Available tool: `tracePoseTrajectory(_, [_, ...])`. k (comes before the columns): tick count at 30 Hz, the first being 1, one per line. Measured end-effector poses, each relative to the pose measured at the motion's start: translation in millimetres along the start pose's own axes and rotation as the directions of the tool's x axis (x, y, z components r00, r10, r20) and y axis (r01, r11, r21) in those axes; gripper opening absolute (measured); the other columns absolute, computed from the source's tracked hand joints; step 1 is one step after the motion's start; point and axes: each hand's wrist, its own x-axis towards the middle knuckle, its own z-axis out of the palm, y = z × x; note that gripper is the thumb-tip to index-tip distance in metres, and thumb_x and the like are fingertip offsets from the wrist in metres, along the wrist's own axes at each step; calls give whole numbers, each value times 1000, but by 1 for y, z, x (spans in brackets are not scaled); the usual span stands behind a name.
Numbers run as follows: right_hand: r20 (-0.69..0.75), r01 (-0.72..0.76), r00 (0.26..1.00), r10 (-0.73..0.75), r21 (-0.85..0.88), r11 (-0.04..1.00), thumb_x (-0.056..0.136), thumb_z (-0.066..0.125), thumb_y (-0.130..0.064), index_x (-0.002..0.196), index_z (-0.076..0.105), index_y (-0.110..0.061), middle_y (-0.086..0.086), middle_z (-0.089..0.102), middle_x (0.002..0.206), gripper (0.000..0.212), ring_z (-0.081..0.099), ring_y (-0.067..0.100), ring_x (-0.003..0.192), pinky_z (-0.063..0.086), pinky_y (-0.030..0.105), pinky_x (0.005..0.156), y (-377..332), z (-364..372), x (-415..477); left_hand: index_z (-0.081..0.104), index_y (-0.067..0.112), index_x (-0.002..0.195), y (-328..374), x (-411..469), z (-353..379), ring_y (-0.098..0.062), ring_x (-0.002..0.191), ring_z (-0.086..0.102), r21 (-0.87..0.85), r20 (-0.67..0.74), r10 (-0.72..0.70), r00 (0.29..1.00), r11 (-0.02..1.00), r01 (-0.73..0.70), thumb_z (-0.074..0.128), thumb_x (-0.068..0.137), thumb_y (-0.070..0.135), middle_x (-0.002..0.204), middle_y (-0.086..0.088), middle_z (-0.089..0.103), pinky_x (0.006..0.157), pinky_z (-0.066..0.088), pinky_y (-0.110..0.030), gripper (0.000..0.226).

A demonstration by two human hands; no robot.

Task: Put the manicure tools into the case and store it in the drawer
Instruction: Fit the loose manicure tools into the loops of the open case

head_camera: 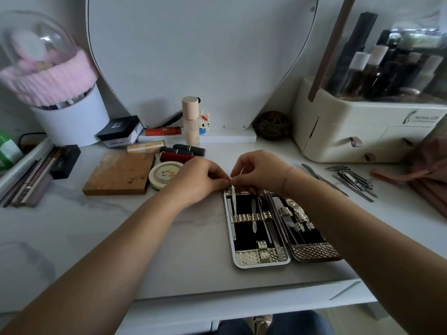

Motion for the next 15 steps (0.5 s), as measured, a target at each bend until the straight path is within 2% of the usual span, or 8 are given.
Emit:
tracePoseTrajectory(3, [-5, 99, 995, -103, -236, 967, 79, 68, -20, 82, 65, -18, -9, 59, 63, 5, 52, -4, 44, 43, 20, 54, -3, 0, -1, 74, 25, 85, 0, 1, 0, 1, 73, 61, 17, 2, 1, 1000, 1000, -1, 72, 79, 27, 78, 10, 70, 60, 38, -15, 6])
tracePoseTrajectory(6, [19, 167, 985, -171, -344, 924, 81, 67, -24, 86, 64, -20, -11, 55, 67, 8, 48, -1, 54, 43, 24, 64, -3, 0, -4, 73, 25, 83, -1, 2, 1, 1, 71, 60, 14, -3, 4, 1000, 1000, -4, 71, 79, 25, 76, 11, 69, 59, 37, -14, 4])
tracePoseTrajectory(10, [24, 209, 976, -217, -386, 899, 81, 68, -28, 92, 66, -18, -14, 52, 66, 15, 47, 2, 62, 36, 17, 59, 2, 0, -5, 73, 25, 83, -2, 2, 1, 3, 71, 59, 15, -4, 0, 1000, 1000, 0, 71, 79, 25, 75, 11, 69, 59, 37, -14, 5])
tracePoseTrajectory(15, [7, 240, 967, -254, -356, 903, 83, 65, -27, 94, 69, -20, -1, 66, 82, 14, 57, 12, 75, 46, 26, 72, 9, 1, -10, 73, 27, 82, -2, 2, 1, 5, 73, 60, 9, -6, 0, 1000, 1000, 1, 71, 79, 26, 75, 14, 68, 60, 37, -12, 3])
